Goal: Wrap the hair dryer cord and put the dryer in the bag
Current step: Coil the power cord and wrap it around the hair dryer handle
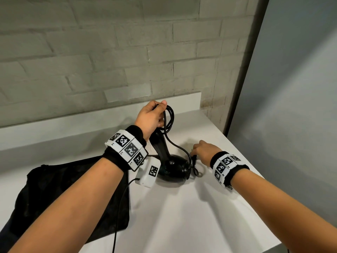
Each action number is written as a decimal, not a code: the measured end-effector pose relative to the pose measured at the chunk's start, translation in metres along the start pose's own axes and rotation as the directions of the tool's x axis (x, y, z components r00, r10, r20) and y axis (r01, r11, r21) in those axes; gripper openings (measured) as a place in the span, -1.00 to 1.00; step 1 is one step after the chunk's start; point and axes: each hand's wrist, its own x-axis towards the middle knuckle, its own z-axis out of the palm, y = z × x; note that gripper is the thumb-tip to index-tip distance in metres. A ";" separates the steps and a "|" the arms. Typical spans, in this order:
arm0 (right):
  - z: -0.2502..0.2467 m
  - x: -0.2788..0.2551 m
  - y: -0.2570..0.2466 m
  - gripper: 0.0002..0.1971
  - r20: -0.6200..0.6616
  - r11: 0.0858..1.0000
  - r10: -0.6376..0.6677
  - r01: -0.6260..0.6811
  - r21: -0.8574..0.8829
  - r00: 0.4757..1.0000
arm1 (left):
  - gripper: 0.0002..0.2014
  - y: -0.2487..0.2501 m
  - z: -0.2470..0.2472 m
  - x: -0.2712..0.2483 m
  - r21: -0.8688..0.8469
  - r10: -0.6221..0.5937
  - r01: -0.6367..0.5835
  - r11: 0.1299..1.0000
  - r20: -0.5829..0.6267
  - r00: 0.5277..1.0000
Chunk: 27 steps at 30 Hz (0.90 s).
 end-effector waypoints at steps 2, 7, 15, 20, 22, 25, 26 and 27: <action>0.001 0.003 -0.006 -0.67 0.054 0.999 0.031 -0.032 0.011 0.998 | -0.71 -0.002 0.000 -0.001 0.054 0.005 -0.004 0.999 0.000 1.000; 0.001 0.011 -0.011 -0.77 0.087 0.971 0.173 -0.184 0.154 0.981 | -0.71 -0.001 0.001 -0.003 0.083 0.012 -0.012 0.996 -0.001 1.000; 0.001 0.008 -0.014 -0.74 0.100 0.936 0.208 -0.228 0.267 0.973 | -0.71 -0.001 0.000 -0.004 0.099 0.011 -0.011 0.995 0.002 1.000; -0.005 0.009 -0.005 -0.79 -0.047 0.999 0.034 -0.032 0.040 0.998 | -0.70 -0.002 -0.002 -0.003 0.097 0.024 -0.022 0.995 -0.020 0.999; -0.017 0.005 -0.007 -0.88 -0.211 0.974 0.077 -0.028 0.225 0.974 | -0.69 -0.002 -0.002 -0.002 0.121 0.031 -0.028 0.992 -0.023 0.999; -0.043 -0.004 -0.018 -0.86 -0.455 0.786 0.202 0.133 0.604 0.867 | -0.70 -0.001 0.000 -0.001 0.140 0.037 -0.032 0.990 -0.034 0.999; -0.051 -0.011 -0.022 -0.84 -0.526 0.704 0.234 0.230 0.671 0.817 | -0.71 -0.001 0.000 -0.001 0.156 0.039 -0.031 0.987 -0.043 0.998; -0.060 -0.019 -0.029 -0.87 -0.592 0.645 0.241 0.329 0.690 0.769 | -0.71 -0.002 0.000 0.000 0.183 0.043 -0.032 0.983 -0.056 0.998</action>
